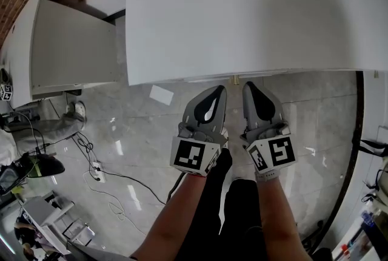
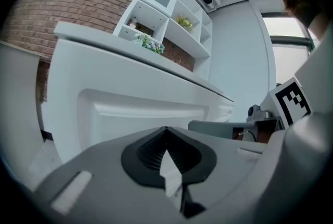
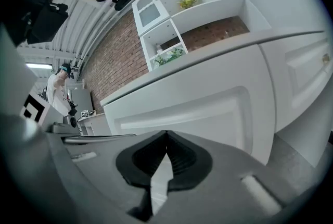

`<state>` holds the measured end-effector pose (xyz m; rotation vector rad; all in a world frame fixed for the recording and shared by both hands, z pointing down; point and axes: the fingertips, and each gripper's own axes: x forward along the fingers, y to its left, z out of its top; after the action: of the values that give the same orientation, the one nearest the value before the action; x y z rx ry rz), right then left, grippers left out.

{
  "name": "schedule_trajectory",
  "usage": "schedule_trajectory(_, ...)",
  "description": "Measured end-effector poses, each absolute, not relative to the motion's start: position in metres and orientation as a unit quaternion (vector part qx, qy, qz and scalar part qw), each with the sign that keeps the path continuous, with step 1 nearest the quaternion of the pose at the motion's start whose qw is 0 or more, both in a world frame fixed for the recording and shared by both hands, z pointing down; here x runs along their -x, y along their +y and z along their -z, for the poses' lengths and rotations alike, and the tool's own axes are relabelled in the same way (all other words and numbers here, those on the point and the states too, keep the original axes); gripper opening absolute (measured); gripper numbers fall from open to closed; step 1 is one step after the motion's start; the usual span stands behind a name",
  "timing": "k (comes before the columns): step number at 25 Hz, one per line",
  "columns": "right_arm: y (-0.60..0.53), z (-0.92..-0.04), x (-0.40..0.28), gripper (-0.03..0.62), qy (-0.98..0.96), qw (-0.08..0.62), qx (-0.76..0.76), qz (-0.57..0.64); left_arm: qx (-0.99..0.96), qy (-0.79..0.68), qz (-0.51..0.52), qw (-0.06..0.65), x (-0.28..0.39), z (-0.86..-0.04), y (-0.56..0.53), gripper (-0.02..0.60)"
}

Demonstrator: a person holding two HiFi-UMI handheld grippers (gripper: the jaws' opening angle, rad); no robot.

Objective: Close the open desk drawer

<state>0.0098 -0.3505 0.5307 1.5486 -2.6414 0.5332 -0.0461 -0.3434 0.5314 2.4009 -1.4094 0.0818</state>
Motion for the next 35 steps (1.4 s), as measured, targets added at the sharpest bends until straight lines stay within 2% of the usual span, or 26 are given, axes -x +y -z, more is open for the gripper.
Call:
schedule_trajectory(13,-0.289,-0.466,-0.04,0.0,-0.882,0.039,-0.459,-0.099,-0.845,-0.512,0.0,0.152,0.048,-0.476,-0.29,0.002)
schedule_trajectory(26,-0.239,-0.356,-0.067,0.0,-0.89,0.06,-0.448,-0.069,-0.847,-0.516,0.018,0.128,0.082,-0.366,-0.247,0.002)
schedule_trajectory(35,-0.217,-0.294,-0.075,0.0,-0.888,0.042,-0.454,-0.06,-0.85,-0.515,0.025,0.105,0.096,-0.292,-0.228,0.002)
